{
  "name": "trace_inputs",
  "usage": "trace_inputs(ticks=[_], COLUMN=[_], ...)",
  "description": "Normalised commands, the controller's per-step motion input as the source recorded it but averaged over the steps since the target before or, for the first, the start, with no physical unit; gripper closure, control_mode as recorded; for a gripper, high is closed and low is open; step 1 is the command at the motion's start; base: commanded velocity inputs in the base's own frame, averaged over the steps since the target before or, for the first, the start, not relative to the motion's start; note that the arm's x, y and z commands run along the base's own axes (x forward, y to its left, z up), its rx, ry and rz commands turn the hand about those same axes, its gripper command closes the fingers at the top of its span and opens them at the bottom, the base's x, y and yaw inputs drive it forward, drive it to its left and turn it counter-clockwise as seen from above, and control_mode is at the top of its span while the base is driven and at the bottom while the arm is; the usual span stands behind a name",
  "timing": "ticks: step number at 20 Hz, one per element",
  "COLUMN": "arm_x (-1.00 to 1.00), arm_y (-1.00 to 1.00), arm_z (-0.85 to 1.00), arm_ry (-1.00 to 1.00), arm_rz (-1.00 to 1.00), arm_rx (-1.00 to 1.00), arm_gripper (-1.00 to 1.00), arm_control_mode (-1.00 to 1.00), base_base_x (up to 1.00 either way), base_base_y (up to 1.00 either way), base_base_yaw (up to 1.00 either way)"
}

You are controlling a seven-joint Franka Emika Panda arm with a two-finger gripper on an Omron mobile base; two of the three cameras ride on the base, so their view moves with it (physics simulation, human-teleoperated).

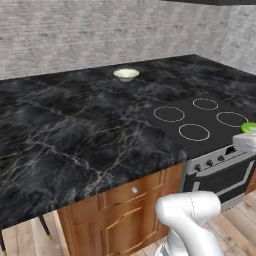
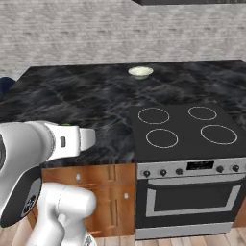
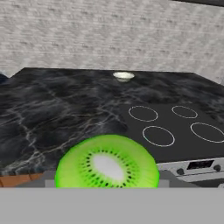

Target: Retrieve the kiwi and mango from the fridge and place them into the bowl on the dining table.

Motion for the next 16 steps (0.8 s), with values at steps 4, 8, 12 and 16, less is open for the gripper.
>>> trace_inputs(ticks=[4, 8, 12, 16], arm_x=[0.00, 0.00, 0.00, 0.00], arm_y=[0.00, 0.00, 0.00, 0.00], arm_z=[0.00, 0.00, 0.00, 0.00], arm_ry=[0.00, 0.00, 0.00, 0.00], arm_rz=[0.00, 0.00, 0.00, 0.00], arm_rx=[0.00, 0.00, 0.00, 0.00], arm_gripper=[1.00, 1.00, 1.00, 1.00], arm_control_mode=[1.00, 1.00, 1.00, 1.00], base_base_x=[-0.10, -0.16, -0.14, -0.07], base_base_y=[1.00, 1.00, 1.00, 1.00], base_base_yaw=[0.02, 0.00, 0.00, 0.00])
